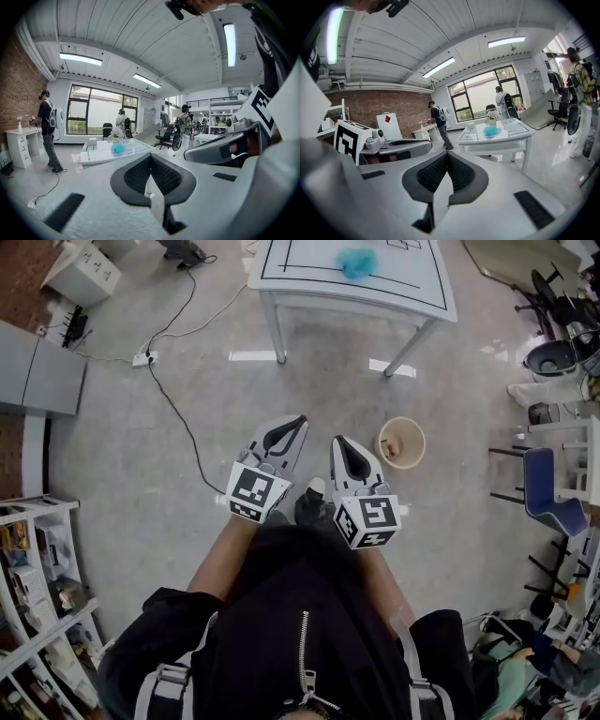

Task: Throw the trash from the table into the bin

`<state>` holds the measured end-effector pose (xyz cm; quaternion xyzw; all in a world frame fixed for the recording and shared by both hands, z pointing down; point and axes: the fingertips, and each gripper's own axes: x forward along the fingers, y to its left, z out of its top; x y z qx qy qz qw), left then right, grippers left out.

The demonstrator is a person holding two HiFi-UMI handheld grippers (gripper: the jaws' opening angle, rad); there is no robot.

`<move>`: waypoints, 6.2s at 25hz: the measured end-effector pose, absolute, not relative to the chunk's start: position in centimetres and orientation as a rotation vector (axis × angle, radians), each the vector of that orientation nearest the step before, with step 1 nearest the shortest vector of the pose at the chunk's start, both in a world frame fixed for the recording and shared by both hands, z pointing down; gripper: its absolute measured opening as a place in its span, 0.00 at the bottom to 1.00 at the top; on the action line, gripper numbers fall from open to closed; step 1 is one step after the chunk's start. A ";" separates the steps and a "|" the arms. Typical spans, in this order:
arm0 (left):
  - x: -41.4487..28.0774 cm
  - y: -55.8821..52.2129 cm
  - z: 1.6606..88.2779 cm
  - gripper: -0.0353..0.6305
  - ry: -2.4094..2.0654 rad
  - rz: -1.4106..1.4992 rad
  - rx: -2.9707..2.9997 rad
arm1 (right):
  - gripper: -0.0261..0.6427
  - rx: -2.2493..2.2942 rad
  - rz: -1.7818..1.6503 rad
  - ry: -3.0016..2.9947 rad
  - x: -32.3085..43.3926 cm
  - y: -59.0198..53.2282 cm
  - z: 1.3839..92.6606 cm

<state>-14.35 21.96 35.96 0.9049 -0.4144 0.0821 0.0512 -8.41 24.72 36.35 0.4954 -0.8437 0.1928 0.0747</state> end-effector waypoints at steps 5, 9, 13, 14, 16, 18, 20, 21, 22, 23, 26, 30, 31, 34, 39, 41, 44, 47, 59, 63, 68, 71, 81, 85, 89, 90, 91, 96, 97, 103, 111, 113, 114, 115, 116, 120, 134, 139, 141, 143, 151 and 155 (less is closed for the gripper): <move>-12.8 19.5 35.6 0.06 -1.304 0.257 2.734 | 0.05 1.455 0.561 -2.551 -6.6 22.1 36.2; -11.4 18.4 35.7 0.06 -1.304 0.267 2.724 | 0.05 1.469 0.583 -2.548 -5.0 20.9 36.4; -10.5 17.7 35.8 0.06 -1.285 0.296 2.745 | 0.05 1.484 0.610 -2.549 -4.2 20.3 36.6; -10.5 17.6 35.8 0.06 -1.282 0.304 2.746 | 0.05 1.489 0.615 -2.549 -4.1 20.2 36.7; -10.5 17.0 35.8 0.06 -1.284 0.307 2.746 | 0.05 1.501 0.611 -2.543 -3.9 19.8 36.8; -10.4 16.4 35.6 0.06 -1.289 0.301 2.744 | 0.05 1.509 0.587 -2.536 -3.9 19.4 36.8; -10.0 16.0 35.9 0.06 -1.275 0.301 2.745 | 0.05 1.506 0.569 -2.534 -3.7 19.1 36.8; -9.7 15.8 36.0 0.06 -1.266 0.301 2.749 | 0.05 1.503 0.563 -2.532 -3.6 18.9 36.9; -9.4 15.6 36.0 0.06 -1.259 0.299 2.754 | 0.05 1.502 0.561 -2.529 -3.4 18.6 36.9; -9.1 15.2 36.0 0.06 -1.253 0.298 2.759 | 0.05 1.503 0.562 -2.527 -3.2 18.3 36.9; -8.8 14.2 36.1 0.06 -1.242 0.293 2.765 | 0.05 1.503 0.551 -2.516 -3.1 17.5 37.0; -9.5 12.4 36.5 0.06 -1.232 0.283 2.744 | 0.05 1.493 0.546 -2.491 -3.9 16.1 37.5; -9.6 11.9 36.6 0.06 -1.229 0.280 2.741 | 0.05 1.490 0.552 -2.486 -4.0 15.6 37.6; -9.6 10.2 37.0 0.06 -1.214 0.277 2.733 | 0.05 1.480 0.561 -2.470 -4.2 14.0 38.0; -10.2 6.3 37.9 0.06 -1.186 0.256 2.721 | 0.05 1.477 0.559 -2.451 -5.0 9.9 38.2; -10.8 4.4 38.0 0.06 -1.176 0.251 2.725 | 0.05 1.480 0.544 -2.444 -5.6 7.9 38.0; -12.1 1.6 38.1 0.06 -1.167 0.242 2.726 | 0.05 1.494 0.525 -2.441 -6.9 4.8 37.5; -13.3 -1.2 37.7 0.06 -1.152 0.224 2.740 | 0.05 1.508 0.506 -2.436 -8.3 1.9 37.0; -16.9 -9.7 37.0 0.06 -1.121 0.144 2.754 | 0.05 1.590 0.470 -2.386 -11.2 -5.6 35.8; -16.9 -11.0 37.3 0.06 -1.114 0.139 2.736 | 0.05 1.601 0.477 -2.365 -10.8 -6.8 35.9; -16.1 -12.3 37.9 0.06 -1.104 0.137 2.732 | 0.05 1.607 0.488 -2.364 -10.1 -8.6 36.5; -15.6 -13.1 38.5 0.06 -1.113 0.154 2.720 | 0.05 1.606 0.505 -2.373 -9.3 -10.1 37.1; -12.9 -21.4 38.4 0.06 -1.164 0.205 2.732 | 0.05 1.525 0.517 -2.450 -6.9 -19.5 37.2; -11.5 -25.7 38.0 0.06 -1.203 0.249 2.715 | 0.05 1.493 0.527 -2.483 -5.5 -24.1 37.2; -10.2 -29.8 37.6 0.06 -1.243 0.266 2.697 | 0.05 1.443 0.535 -2.519 -4.4 -28.3 36.7; -10.0 -30.7 37.4 0.06 -1.259 0.270 2.686 | 0.05 1.428 0.536 -2.527 -4.1 -29.2 36.7; -9.7 -31.5 37.3 0.06 -1.275 0.283 2.681 | 0.05 1.413 0.537 -2.535 -3.9 -30.1 36.6; -8.3 -34.3 37.7 0.06 -1.303 0.294 2.661 | 0.05 1.358 0.556 -2.547 -2.3 -33.2 36.8; -8.1 -34.8 37.8 0.06 -1.307 0.287 2.650 | 0.05 1.348 0.562 -2.545 -2.0 -33.7 36.9; -7.8 -37.3 38.4 0.06 -1.303 0.308 2.601 | 0.05 1.345 0.609 -2.514 -1.7 -35.5 38.2; -6.8 -41.4 38.3 0.06 -1.209 0.256 2.647 | 0.05 1.439 0.623 -2.475 -1.2 -38.8 38.1; -6.8 -42.2 38.1 0.06 -1.200 0.242 2.641 | 0.05 1.451 0.620 -2.466 -1.3 -39.3 38.2; -6.8 -42.5 38.2 0.06 -1.197 0.243 2.645 | 0.05 1.454 0.619 -2.462 -1.3 -39.5 38.2; -6.8 -42.7 38.4 0.06 -1.193 0.250 2.656 | 0.05 1.457 0.618 -2.459 -1.3 -39.6 38.3; -6.8 -43.0 38.6 0.06 -1.190 0.257 2.669 | 0.05 1.459 0.616 -2.456 -1.2 -39.8 38.5; -6.5 -43.4 39.0 0.06 -1.167 0.267 2.654 | 0.05 1.456 0.609 -2.449 -0.9 -40.6 39.3; -7.2 -44.5 40.9 0.06 -1.153 0.282 2.599 | 0.28 1.466 0.611 -2.380 -1.5 -43.2 43.7; -7.4 -45.2 41.5 0.06 -1.150 0.287 2.589 | 0.38 1.476 0.624 -2.327 -1.3 -44.8 46.3; -7.4 -45.3 41.7 0.06 -1.152 0.288 2.583 | 0.38 1.472 0.627 -2.309 -1.2 -45.2 47.2; -7.5 -45.3 41.9 0.06 -1.149 0.286 2.575 | 0.38 1.470 0.633 -2.288 -1.1 -45.6 48.2; -7.6 -45.0 43.1 0.06 -1.138 0.286 2.543 | 0.41 1.413 0.663 -2.189 -0.6 -47.2 53.5; -7.5 -44.0 44.0 0.06 -1.121 0.298 2.514 | 0.41 1.372 0.677 -2.146 -0.7 -47.9 56.0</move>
